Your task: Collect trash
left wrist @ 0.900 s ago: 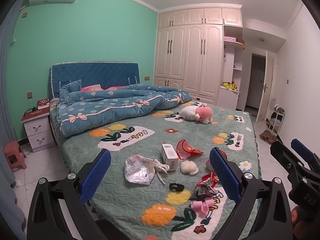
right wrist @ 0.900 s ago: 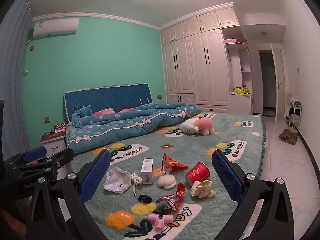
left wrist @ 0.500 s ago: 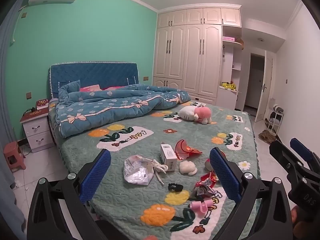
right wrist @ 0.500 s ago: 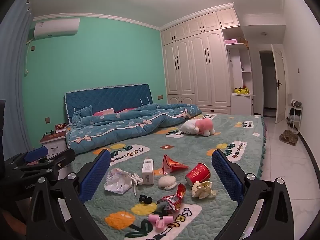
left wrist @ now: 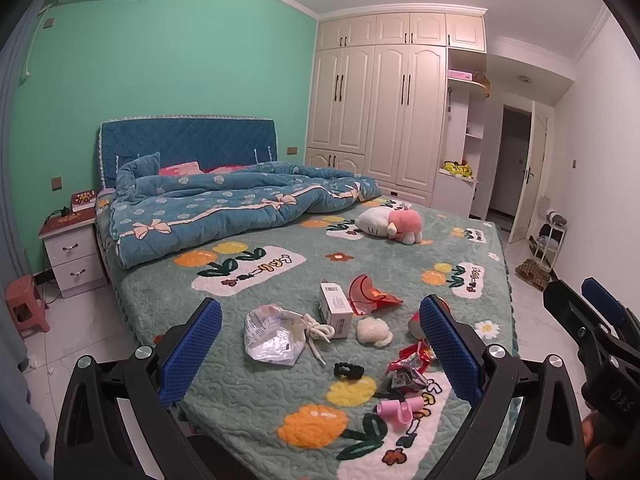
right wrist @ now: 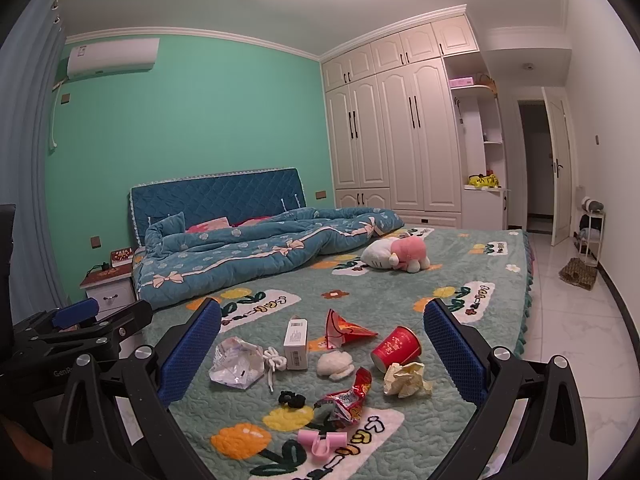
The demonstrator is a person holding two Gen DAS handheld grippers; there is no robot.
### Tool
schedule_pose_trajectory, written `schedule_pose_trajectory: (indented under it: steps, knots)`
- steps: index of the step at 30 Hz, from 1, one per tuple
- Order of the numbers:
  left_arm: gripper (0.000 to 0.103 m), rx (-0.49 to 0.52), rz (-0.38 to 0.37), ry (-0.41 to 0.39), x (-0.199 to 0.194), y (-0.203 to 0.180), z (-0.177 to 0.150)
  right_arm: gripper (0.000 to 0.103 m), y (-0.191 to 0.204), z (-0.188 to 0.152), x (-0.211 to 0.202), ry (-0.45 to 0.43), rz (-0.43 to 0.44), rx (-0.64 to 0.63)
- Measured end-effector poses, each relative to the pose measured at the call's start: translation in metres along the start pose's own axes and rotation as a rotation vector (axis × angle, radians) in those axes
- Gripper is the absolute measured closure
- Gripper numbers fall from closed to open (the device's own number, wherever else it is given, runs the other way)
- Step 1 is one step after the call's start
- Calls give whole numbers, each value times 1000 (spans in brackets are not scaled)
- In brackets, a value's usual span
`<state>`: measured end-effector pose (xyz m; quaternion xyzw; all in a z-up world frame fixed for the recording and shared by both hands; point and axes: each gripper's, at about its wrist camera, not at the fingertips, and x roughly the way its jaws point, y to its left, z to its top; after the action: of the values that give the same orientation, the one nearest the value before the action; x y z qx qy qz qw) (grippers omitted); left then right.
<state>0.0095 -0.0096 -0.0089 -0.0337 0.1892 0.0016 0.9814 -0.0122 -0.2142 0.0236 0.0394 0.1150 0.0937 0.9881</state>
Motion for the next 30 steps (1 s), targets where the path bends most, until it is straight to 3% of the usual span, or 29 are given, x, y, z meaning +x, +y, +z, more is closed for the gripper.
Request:
schedule_pose_trajectory:
  steps: [30]
  knots:
    - [5, -12, -3, 15, -3, 5, -6, 4, 2, -7, 3, 12, 4, 7]
